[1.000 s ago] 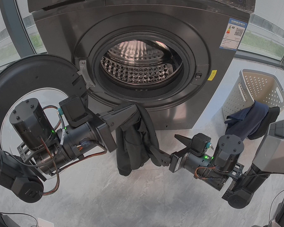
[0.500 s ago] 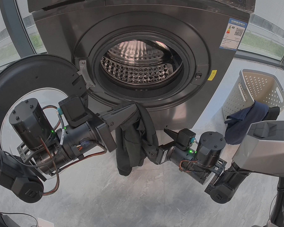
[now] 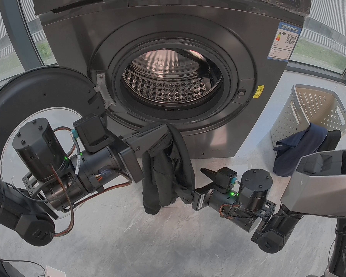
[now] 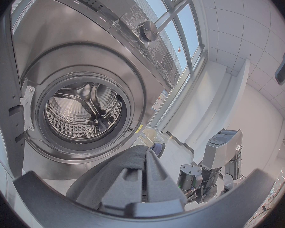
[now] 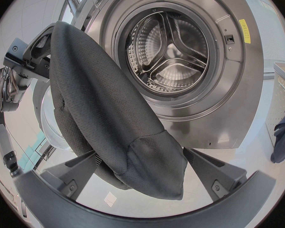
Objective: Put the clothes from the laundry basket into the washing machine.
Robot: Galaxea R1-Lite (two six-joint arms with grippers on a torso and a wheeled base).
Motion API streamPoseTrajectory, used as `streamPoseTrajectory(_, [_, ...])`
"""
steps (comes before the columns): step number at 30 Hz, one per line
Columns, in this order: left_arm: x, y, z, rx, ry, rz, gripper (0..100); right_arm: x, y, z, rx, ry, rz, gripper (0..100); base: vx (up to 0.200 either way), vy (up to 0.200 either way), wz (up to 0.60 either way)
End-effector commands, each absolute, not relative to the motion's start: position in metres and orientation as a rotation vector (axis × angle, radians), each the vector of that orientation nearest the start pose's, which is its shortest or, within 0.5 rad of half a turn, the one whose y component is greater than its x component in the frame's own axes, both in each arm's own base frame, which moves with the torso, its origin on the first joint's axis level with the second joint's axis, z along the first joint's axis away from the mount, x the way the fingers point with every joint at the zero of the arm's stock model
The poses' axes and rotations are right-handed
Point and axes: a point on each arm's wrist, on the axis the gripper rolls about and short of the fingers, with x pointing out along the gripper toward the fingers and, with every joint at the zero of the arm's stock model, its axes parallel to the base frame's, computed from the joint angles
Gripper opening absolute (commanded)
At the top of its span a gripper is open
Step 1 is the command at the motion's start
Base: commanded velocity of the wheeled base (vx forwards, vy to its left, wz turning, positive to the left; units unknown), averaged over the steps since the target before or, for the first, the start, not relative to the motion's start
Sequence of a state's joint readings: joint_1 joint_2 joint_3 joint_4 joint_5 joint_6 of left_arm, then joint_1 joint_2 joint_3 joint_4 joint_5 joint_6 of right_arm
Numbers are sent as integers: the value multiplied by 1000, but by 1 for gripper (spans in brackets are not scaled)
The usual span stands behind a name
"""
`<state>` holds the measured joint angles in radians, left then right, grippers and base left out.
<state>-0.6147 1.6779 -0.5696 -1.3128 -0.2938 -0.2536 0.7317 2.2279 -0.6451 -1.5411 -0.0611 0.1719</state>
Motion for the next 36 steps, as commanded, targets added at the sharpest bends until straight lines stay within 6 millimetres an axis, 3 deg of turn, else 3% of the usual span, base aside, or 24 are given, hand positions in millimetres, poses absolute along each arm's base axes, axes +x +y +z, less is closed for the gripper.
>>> streamPoseTrajectory(1, [222,-165,196,-270,-94,-929,0,275,243,65,164,57,664,100,0,0,0])
streamPoseTrajectory(10, [221,-164,194,-269,-84,-926,0,283,243,79,193,-4,653,100,0,0,0])
streamPoseTrajectory(11, [221,-164,194,-268,-83,-928,0,283,241,86,199,-19,649,0,0,0,0])
streamPoseTrajectory(17, [222,-166,193,-268,-77,-933,0,279,225,118,223,-97,632,0,0,0,0])
streamPoseTrajectory(27, [223,-168,187,-265,-56,-934,0,253,209,133,222,-93,661,0,0,0,0])
streamPoseTrajectory(35, [225,-170,182,-259,-37,-944,0,231,202,158,246,-149,703,0,0,0,0])
streamPoseTrajectory(36, [225,-170,182,-260,-33,-944,100,230,201,159,248,-150,703,0,0,0,0])
